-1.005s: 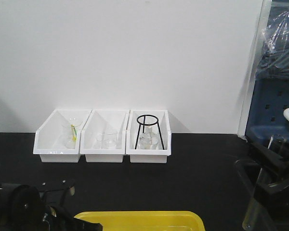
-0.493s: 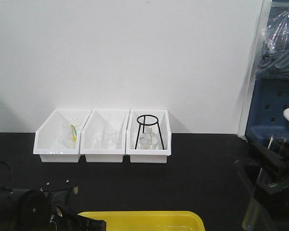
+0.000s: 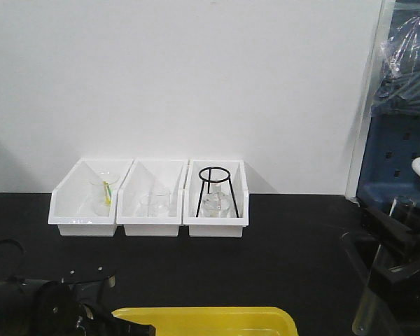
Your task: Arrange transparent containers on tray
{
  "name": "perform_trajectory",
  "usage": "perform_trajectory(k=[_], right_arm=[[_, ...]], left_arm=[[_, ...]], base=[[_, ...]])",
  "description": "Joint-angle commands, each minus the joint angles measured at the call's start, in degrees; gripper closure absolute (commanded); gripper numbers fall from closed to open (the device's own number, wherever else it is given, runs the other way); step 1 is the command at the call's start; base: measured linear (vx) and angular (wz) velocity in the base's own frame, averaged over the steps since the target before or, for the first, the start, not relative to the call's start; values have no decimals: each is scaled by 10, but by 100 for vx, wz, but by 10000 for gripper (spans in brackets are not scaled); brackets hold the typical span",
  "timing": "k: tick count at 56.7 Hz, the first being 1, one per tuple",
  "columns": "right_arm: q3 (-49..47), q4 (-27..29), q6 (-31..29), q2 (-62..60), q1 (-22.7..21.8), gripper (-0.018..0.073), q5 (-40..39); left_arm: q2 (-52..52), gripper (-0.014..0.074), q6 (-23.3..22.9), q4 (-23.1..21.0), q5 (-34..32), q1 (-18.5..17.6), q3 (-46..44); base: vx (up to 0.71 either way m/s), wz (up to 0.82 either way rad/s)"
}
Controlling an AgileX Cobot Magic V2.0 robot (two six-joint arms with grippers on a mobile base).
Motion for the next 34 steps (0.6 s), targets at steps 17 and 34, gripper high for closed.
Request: perform_trajectory(k=[17,34], right_arm=[[-5,3,69,72,-1,571,-60],[-5,-3,165,245,-1,571,-224]], left_arm=[[-76,261,-4,-3,-35,-2,-16],[-208,261,-4,34,-67,-2,-16]], base=[[0,0],[0,0]])
